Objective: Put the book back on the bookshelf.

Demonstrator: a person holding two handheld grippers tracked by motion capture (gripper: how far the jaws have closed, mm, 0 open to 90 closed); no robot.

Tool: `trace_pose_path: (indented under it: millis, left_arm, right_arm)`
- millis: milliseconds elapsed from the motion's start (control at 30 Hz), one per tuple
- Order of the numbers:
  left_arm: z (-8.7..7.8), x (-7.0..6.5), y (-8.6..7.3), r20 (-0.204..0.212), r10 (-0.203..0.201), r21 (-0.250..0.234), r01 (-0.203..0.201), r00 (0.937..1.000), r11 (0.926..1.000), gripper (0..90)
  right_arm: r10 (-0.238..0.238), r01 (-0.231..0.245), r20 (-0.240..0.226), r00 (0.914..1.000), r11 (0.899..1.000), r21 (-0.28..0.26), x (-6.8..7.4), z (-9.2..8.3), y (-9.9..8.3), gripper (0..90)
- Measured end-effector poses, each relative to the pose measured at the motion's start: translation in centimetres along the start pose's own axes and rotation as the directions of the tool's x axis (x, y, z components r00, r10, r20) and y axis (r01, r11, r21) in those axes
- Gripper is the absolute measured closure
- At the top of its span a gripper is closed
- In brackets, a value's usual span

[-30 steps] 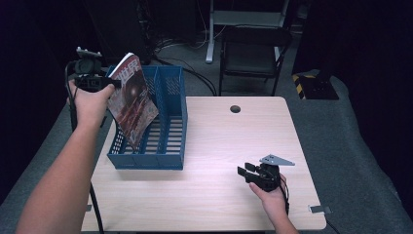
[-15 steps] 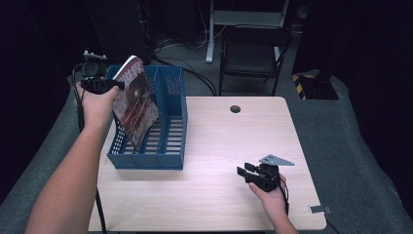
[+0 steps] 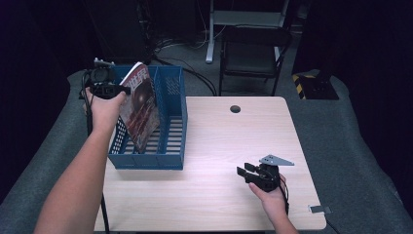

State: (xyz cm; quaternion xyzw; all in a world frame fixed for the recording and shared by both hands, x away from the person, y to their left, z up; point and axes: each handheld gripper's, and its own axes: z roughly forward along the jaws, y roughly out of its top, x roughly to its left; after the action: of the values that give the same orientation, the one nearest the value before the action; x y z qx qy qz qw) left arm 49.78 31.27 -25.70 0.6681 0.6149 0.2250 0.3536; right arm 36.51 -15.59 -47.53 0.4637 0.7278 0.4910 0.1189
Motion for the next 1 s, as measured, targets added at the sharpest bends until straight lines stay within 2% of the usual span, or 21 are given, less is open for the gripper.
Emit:
trace_pose_path:
  millis: [100,467,667,1000]
  left_arm:
    - [0.5,-0.1,-0.4,0.001,-0.002,0.010,0.002,1.0000,1.0000,83.9]
    - [2.2,0.0,-1.5,-0.004,0.005,0.045,-0.005,1.0000,0.9990,83.9]
    - [2.9,0.1,-2.1,0.004,0.001,0.050,-0.001,1.0000,0.9988,83.8]
    - [3.0,0.2,-2.4,0.020,0.011,0.069,-0.013,0.9997,0.9975,83.6]
  right_arm:
    - [0.011,-0.011,0.001,0.9999,1.000,0.000,0.0,-0.1,0.0,57.0]
    - [0.005,-0.005,0.001,1.0000,1.000,0.000,0.0,0.0,0.0,56.9]
    - [0.006,-0.006,0.005,1.0000,1.000,-0.002,-0.1,0.0,-0.1,56.8]
    - [0.009,-0.009,0.005,0.9999,1.000,-0.001,0.0,0.0,-0.1,56.6]
